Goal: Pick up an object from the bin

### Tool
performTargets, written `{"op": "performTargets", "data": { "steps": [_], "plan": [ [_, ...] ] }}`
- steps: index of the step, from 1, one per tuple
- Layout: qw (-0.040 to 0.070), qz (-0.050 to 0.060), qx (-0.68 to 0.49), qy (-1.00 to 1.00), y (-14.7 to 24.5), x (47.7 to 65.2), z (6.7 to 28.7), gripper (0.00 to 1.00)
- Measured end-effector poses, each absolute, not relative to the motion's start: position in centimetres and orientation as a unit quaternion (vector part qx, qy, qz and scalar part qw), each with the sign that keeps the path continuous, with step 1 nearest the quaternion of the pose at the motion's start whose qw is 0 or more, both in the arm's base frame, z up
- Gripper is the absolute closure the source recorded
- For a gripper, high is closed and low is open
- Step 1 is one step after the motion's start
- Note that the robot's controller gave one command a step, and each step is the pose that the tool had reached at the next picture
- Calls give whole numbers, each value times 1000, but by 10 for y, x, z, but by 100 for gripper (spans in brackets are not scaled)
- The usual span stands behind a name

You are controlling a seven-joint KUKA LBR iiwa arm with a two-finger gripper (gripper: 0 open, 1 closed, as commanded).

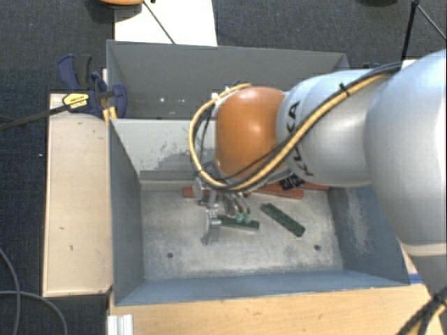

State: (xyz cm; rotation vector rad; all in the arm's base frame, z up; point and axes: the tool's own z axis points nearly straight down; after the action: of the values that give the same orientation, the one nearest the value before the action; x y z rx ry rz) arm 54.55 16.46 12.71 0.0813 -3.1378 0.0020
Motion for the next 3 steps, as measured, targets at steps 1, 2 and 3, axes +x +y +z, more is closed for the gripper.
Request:
{"op": "performTargets", "data": {
  "steps": [1,2,3],
  "plan": [
    [-1,1,104,-995,179,541,113,0],
    [-2,-1,99,-995,163,558,94,0],
    [-1,-1,9,-1000,152,564,86,0]
  ]
}}
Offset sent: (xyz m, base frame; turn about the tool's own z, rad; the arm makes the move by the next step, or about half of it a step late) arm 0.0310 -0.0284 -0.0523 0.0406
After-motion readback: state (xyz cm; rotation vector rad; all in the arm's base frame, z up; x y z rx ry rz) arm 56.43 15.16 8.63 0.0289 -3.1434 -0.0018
